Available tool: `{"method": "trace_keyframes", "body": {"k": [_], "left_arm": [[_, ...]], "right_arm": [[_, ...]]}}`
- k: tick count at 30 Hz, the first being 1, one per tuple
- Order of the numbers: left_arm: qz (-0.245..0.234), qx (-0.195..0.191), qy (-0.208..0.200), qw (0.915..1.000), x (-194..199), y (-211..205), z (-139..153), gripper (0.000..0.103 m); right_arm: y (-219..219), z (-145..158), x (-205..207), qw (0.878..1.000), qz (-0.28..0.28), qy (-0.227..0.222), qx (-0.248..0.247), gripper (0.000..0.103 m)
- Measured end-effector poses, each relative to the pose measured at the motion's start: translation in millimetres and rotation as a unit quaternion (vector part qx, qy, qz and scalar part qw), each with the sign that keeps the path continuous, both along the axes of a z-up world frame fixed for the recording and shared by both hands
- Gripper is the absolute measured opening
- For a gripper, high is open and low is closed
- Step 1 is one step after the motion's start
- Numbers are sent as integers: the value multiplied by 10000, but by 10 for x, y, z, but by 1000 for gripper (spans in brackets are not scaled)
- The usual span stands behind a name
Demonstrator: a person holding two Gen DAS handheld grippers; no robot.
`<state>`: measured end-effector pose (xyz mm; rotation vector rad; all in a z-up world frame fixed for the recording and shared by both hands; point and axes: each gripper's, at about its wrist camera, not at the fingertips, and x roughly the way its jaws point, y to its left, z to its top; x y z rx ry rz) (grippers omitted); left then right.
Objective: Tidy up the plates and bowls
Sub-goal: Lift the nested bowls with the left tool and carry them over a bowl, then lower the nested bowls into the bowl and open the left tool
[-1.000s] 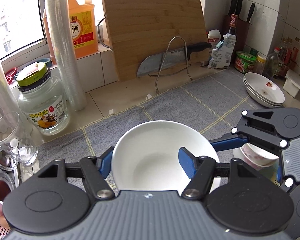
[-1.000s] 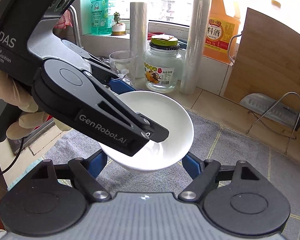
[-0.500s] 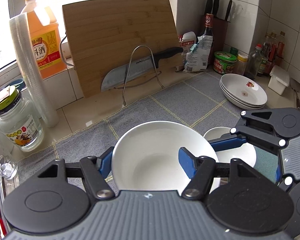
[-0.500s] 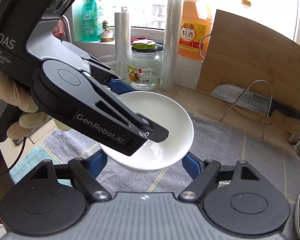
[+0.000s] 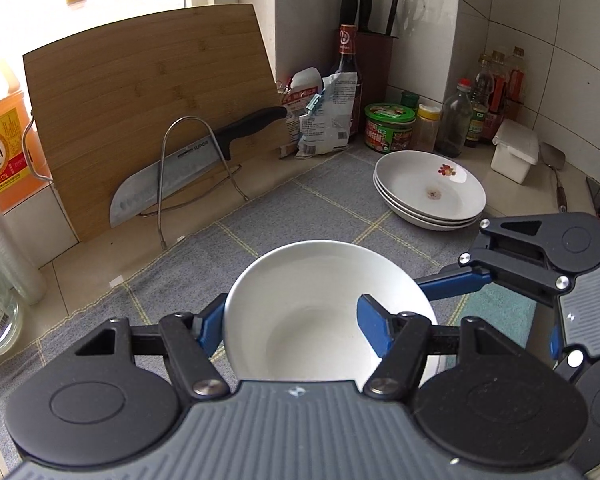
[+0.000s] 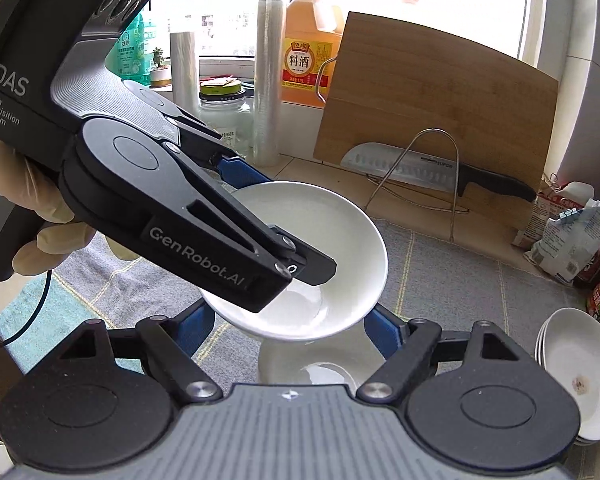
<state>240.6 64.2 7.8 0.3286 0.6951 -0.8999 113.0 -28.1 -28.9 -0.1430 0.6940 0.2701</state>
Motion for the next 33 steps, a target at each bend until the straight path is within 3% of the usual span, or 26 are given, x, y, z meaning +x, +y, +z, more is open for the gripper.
{"method": "trace_keyframes", "body": {"k": [11,33], "left_arm": [[-258,-8,217,9994,-41,-317,-141,67],[-132,-72,642,9978,4,-314,-358,67]], "right_arm": [[-312,-109,-125,9994,-333,135,-18,85],[-372,-278,-80,9984,-244,488,125,85]]}}
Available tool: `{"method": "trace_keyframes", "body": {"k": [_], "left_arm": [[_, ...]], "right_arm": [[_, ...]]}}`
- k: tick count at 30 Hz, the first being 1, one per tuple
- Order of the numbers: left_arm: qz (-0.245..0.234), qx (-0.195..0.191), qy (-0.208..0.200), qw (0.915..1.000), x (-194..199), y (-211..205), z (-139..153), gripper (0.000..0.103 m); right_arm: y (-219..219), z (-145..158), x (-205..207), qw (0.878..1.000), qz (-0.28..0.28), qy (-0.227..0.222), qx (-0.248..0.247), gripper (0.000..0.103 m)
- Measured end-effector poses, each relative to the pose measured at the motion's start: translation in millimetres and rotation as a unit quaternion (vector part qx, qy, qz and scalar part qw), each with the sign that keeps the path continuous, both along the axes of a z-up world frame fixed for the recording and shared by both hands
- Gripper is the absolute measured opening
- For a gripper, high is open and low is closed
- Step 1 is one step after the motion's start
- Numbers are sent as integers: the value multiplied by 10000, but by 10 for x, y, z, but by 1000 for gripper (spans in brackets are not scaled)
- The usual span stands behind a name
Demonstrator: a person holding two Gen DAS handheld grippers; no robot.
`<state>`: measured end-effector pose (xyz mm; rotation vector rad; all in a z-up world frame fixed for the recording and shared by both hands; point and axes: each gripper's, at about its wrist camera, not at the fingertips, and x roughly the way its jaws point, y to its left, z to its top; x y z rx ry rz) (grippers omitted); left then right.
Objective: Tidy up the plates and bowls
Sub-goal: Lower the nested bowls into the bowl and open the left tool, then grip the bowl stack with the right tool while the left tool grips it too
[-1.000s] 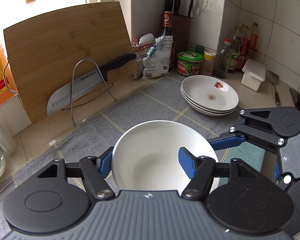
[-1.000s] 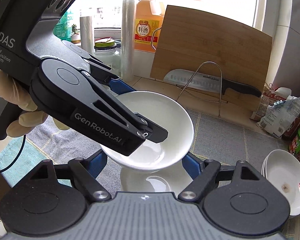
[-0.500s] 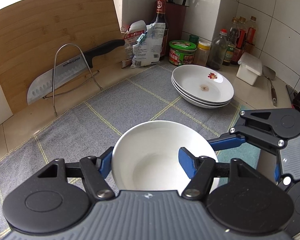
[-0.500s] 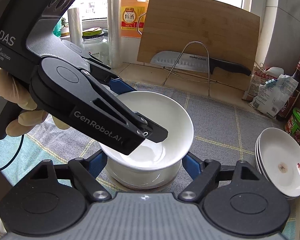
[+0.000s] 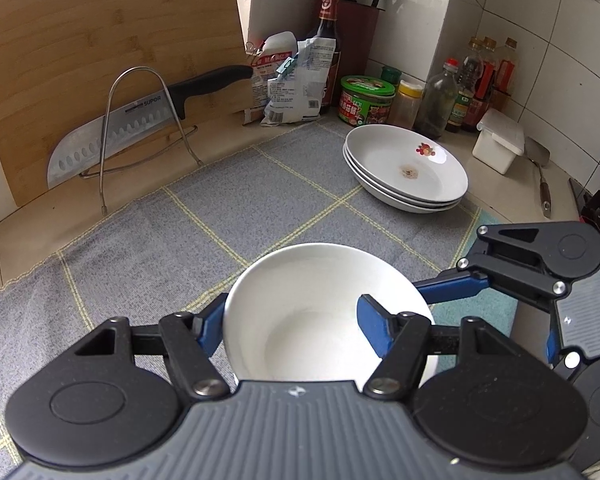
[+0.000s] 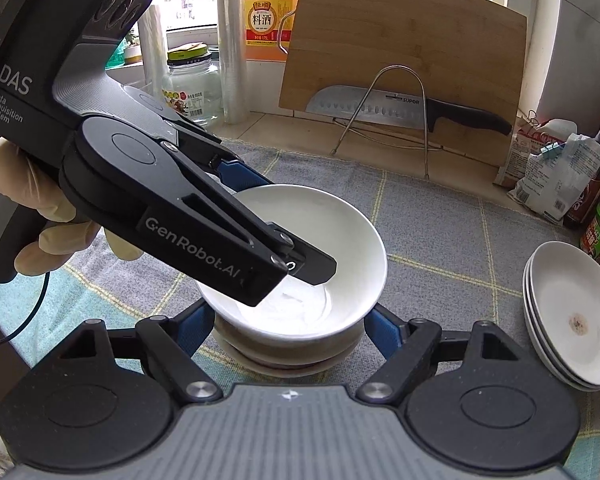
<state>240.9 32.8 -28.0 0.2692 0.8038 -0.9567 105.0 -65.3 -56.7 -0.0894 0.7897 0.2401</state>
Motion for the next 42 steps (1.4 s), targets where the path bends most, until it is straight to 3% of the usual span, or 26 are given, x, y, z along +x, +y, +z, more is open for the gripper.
{"method": "trace_keyframes", "body": {"k": [22,24,26,32,42], "left_arm": [[49,-127,69,9999,-5,33,-56,68],[47,-162,1,9999,-25,44,-49,73],[55,-205,-80,9997,-44,69,-29,84],[119,-282,-228,9993,-119,189,28,93],[198,-341,-216,9990,-473,473,66,95]], "right_arm": [[17,-19,-8,10000,50,-36,-33,87],[7,-37,-4,10000,32,-18,0,91],[8,-36,-27,9999,17,-117,-9,103],[-20,-3,-64,9998,36,-204,17,103],[-138,-157,-147,9999,123,36,-110,103]]}}
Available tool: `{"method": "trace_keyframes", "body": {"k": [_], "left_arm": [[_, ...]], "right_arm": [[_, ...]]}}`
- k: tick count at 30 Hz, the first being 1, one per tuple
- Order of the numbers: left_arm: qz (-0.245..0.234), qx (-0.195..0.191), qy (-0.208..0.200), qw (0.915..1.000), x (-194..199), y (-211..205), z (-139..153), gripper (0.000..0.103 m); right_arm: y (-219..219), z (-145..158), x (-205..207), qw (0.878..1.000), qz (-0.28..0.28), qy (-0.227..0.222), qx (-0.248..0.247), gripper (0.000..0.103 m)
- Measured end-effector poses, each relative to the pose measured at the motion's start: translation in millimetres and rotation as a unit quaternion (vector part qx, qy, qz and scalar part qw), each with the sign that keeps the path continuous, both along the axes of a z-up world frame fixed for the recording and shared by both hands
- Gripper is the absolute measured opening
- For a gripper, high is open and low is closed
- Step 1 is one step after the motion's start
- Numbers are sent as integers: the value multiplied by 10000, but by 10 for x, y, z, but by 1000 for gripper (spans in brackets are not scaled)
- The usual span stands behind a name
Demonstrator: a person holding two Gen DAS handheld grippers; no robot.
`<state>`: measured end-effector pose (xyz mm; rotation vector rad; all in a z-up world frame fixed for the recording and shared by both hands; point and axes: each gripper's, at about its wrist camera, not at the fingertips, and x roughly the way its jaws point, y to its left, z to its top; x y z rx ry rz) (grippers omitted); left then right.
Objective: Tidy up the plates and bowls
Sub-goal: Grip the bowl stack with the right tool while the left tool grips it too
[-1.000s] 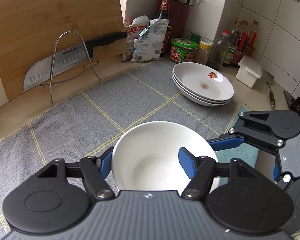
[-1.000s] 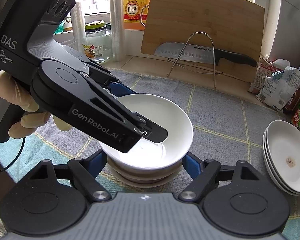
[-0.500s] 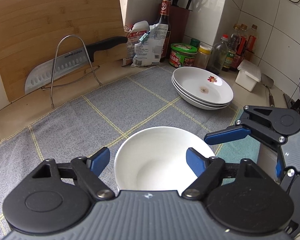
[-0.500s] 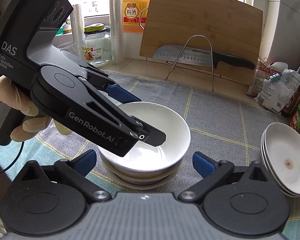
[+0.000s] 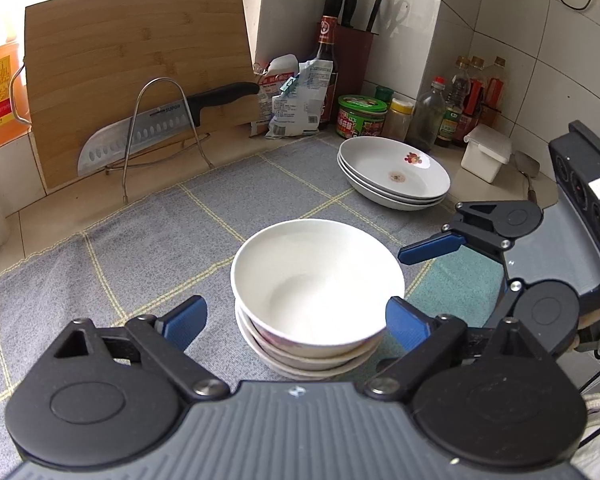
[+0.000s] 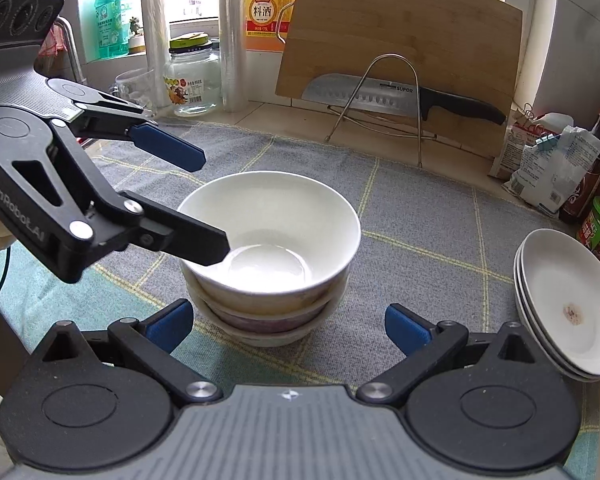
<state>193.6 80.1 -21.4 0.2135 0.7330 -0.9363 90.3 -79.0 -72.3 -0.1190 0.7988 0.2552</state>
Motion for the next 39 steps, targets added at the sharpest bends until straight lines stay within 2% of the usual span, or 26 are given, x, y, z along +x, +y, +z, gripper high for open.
{"method": "trace_keyframes", "body": {"k": [4,10,20,25,28,33,39], "left_arm": [[120,192,94,9997,-106,58,-91,96],[381,621,236,9971,-166,-5,-388,96],[700,1254,253,9893,-203,-371,-774,96],[901,1260,256,9876,-222,-407,-810,103],[924,1256,256,9874,-219,-402,-811,103],[754,1200,174,9898,-209,-402,-819,103],[558,1040,-13,9930,-176,-392,-845,103]], "right_arm": [[-54,-125,-4,9998,111,182,-61,103],[-154,-309,41,9986,322,392,-113,103],[-382,-493,197,9937,951,552,-236,103],[-454,-567,242,9901,1214,652,-275,103],[-473,-575,240,9887,1328,643,-261,103],[-479,-590,263,9871,1460,603,-258,103],[-544,-630,205,9881,1491,354,-158,103]]}}
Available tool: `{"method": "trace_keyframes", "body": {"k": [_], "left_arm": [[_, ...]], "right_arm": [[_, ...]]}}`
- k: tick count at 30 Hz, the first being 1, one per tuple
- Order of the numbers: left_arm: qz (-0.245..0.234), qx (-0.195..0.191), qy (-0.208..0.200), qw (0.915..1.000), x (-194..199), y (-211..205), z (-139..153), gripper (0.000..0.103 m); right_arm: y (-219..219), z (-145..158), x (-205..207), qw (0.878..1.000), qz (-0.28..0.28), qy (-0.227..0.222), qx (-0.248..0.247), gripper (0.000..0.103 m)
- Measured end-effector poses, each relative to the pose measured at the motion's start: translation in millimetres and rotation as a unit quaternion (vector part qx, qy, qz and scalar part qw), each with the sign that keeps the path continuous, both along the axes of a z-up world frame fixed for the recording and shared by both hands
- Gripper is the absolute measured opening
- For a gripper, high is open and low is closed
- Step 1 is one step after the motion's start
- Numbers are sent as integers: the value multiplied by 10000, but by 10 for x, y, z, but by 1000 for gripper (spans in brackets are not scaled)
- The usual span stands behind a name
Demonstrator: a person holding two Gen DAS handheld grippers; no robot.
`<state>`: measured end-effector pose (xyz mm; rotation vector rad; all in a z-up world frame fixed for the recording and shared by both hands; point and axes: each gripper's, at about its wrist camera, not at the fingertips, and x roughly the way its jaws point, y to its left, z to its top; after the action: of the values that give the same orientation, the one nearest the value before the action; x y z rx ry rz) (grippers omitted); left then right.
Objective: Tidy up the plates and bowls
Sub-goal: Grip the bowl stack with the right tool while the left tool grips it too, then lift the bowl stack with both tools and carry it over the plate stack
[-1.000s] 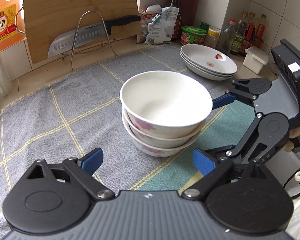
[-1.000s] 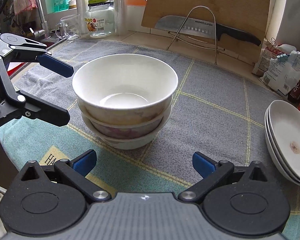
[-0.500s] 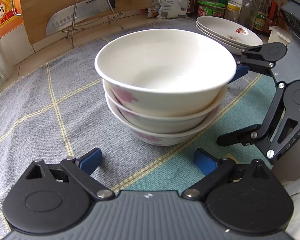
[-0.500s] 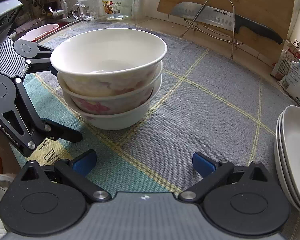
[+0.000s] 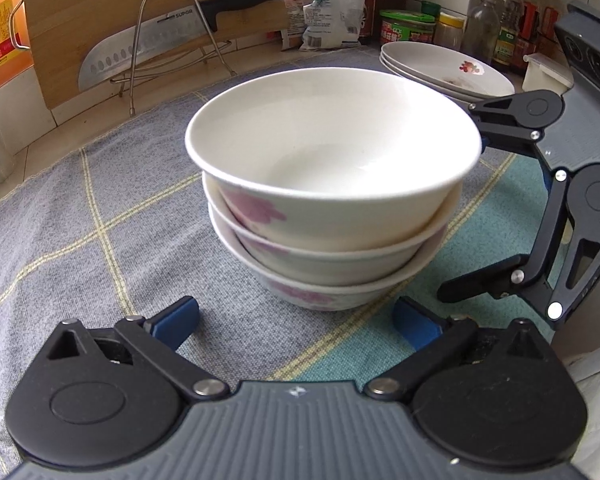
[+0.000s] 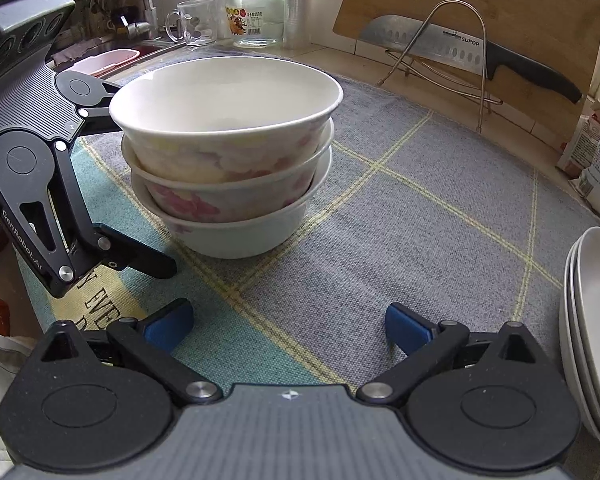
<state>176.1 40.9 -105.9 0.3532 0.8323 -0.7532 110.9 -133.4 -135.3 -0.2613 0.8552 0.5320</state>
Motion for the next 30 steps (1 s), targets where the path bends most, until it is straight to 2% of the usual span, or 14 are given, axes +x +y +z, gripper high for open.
{"method": "trace_keyframes", "body": {"k": [9,11,16,19,23,27,30], "left_arm": [[-565,-29,-31,9984,105,-1,-6,103],[-758,-44,-31,9971,119,25,6,100],[-1356,-158,-183,9905,158,135,61,99],[-1644,-359,-95,9857,233,219,132,93],[-2037,-436,-141,9780,272,268,194,93],[-2276,-517,-79,9724,320,262,192,92],[-2347,-539,74,9705,363,244,163,88]], "right_arm": [[53,19,65,9999,64,3,-84,103],[107,36,92,9997,162,-21,-160,103],[201,136,161,9991,412,-56,-120,103],[252,189,219,9988,467,-74,-141,103],[352,279,263,9970,736,-76,-212,103],[401,303,303,9941,1046,20,-297,101],[405,292,356,9918,1217,55,-384,96]]}}
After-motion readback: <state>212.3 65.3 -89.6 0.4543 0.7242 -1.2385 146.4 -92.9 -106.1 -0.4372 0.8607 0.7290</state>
